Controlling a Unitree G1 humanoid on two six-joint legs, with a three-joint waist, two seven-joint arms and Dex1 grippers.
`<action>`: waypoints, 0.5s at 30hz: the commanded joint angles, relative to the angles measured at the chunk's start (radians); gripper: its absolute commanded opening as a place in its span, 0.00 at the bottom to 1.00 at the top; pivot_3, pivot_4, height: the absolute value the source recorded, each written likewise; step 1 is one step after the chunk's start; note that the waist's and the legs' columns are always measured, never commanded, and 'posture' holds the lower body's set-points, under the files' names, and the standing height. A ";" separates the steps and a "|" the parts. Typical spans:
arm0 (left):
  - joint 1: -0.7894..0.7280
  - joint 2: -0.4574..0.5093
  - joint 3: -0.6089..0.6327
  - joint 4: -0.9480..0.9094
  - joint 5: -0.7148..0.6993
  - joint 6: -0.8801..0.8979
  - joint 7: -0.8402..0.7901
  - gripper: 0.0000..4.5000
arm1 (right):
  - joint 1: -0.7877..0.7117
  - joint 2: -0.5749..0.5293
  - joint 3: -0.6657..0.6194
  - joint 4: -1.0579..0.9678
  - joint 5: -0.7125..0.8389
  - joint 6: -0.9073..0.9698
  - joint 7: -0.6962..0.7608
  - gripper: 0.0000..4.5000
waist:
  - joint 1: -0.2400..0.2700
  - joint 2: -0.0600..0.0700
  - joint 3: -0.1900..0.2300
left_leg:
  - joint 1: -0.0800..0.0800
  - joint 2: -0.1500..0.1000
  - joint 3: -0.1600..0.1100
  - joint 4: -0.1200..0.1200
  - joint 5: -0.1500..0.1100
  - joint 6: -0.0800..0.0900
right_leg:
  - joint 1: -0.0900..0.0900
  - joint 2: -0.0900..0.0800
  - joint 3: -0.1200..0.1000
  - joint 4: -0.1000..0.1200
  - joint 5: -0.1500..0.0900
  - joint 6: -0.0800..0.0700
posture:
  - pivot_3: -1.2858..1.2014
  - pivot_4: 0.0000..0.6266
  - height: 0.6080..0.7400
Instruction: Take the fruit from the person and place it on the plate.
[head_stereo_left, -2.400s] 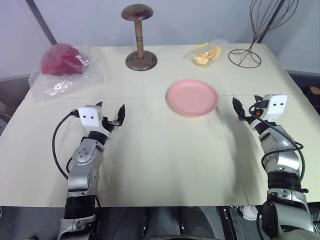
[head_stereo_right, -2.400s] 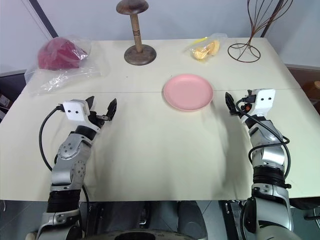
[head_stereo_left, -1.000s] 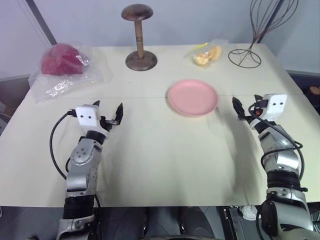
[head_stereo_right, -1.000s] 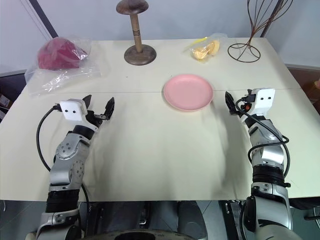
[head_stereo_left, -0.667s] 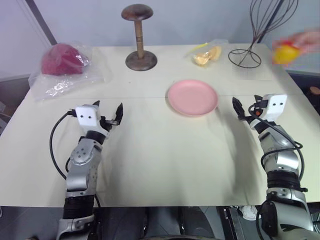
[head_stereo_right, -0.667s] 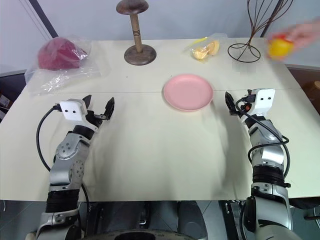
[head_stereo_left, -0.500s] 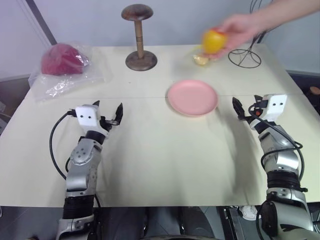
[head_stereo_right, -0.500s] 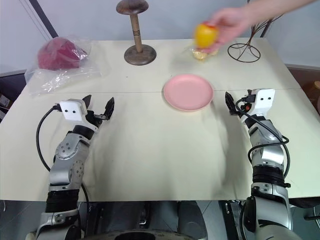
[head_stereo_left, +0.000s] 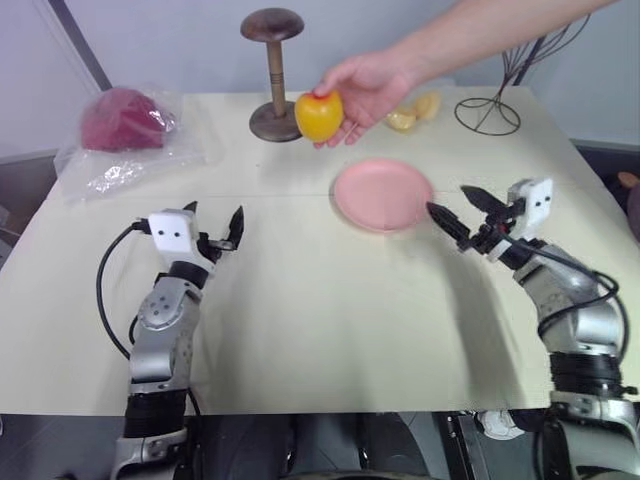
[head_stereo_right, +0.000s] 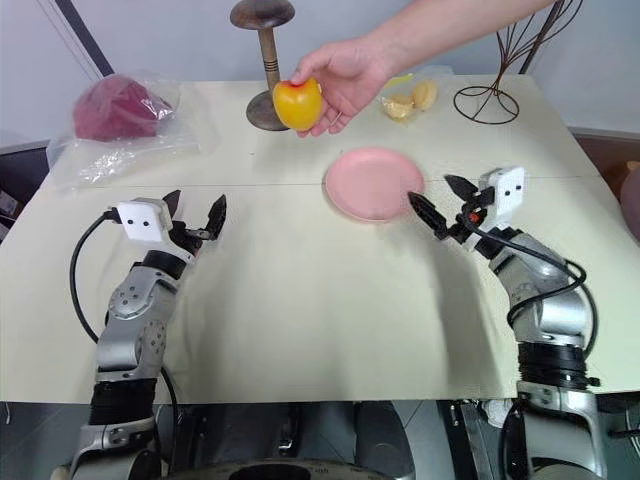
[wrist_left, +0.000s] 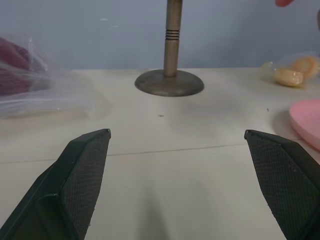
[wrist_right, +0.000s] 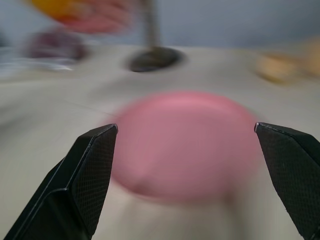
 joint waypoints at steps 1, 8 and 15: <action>-0.072 0.043 -0.015 -0.029 -0.070 0.043 -0.100 1.00 | -0.015 -0.014 -0.007 -0.032 0.003 0.027 -0.004 0.99 | 0.003 -0.001 0.000 | 0.001 0.000 0.000 0.000 -0.001 0.001 | 0.001 0.000 0.000 0.000 0.000 0.000 | 0.52 0.24 1.00; -0.433 0.069 -0.061 0.173 -0.110 0.064 -0.257 1.00 | -0.019 0.022 0.004 0.013 -0.040 -0.003 -0.027 0.99 | 0.021 -0.001 0.000 | 0.000 -0.001 0.000 0.002 0.000 0.000 | 0.002 -0.001 -0.001 0.000 0.000 0.000 | 0.52 0.24 1.00; -0.626 0.023 -0.102 0.441 -0.063 -0.050 -0.330 1.00 | 0.012 0.048 0.003 -0.029 -0.047 -0.006 -0.057 0.99 | 0.000 -0.002 0.001 | 0.000 -0.001 -0.001 0.001 0.000 0.000 | 0.001 0.000 -0.001 0.000 0.000 0.000 | 0.52 0.24 1.00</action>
